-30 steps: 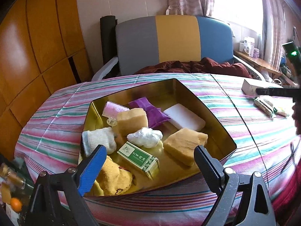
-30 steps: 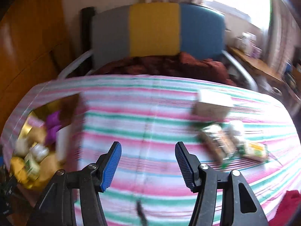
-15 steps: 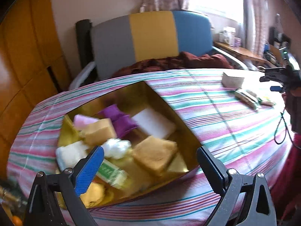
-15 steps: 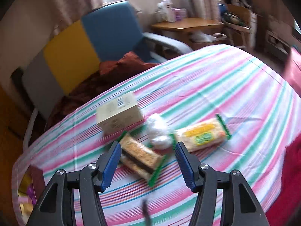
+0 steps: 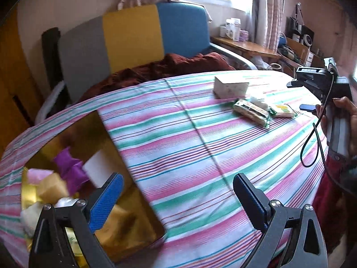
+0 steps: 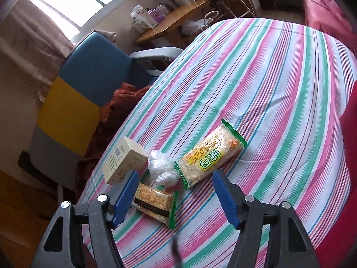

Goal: Organize objects
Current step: 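Bring both open grippers down toward the cream box and wrapped snack bars, then grasp the striped cracker bar with the left gripper while the right gripper grasps the clear plastic bag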

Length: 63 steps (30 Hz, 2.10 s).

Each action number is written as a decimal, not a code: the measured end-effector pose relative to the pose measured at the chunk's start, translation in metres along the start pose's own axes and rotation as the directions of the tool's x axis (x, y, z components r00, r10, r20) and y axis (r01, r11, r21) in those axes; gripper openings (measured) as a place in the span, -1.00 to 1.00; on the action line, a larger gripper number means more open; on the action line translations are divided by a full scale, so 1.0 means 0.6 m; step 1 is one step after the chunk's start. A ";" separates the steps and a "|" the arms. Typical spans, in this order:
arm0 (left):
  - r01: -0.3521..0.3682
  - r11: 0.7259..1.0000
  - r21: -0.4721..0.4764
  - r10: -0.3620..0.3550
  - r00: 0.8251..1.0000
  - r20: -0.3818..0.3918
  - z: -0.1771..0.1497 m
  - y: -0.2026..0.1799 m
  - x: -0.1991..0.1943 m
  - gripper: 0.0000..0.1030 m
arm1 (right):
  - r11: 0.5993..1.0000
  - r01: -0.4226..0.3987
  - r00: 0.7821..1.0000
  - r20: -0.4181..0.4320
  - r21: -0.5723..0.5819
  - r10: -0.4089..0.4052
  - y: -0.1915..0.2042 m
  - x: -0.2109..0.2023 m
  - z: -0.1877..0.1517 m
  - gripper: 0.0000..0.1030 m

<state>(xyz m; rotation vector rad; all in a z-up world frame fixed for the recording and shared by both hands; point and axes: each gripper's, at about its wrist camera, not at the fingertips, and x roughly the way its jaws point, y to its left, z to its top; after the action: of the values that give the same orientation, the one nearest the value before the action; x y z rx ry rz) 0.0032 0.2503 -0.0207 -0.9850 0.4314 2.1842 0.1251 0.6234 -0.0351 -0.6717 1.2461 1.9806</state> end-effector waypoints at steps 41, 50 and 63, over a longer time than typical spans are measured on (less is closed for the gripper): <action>0.089 0.962 -0.259 -0.167 0.940 -0.297 0.252 -0.217 0.356 0.85 | 0.964 -0.235 0.964 -0.095 0.121 0.247 -0.021 0.025 0.013 0.45; 0.017 0.991 -0.130 -0.057 0.949 -0.310 0.234 -0.253 0.390 0.79 | 0.968 -0.221 0.967 -0.103 0.116 0.233 -0.020 0.030 0.013 0.45; 0.104 0.991 0.081 -0.085 0.974 -0.210 0.154 -0.205 0.303 -0.11 | 0.990 -0.142 0.979 -0.147 0.003 0.141 0.005 0.047 0.005 0.45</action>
<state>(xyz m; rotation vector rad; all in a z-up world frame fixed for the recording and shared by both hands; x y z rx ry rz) -0.0441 0.4702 -0.0992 -1.1627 0.5644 1.9675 0.1050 0.6329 -0.0527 -0.7629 1.4095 2.0825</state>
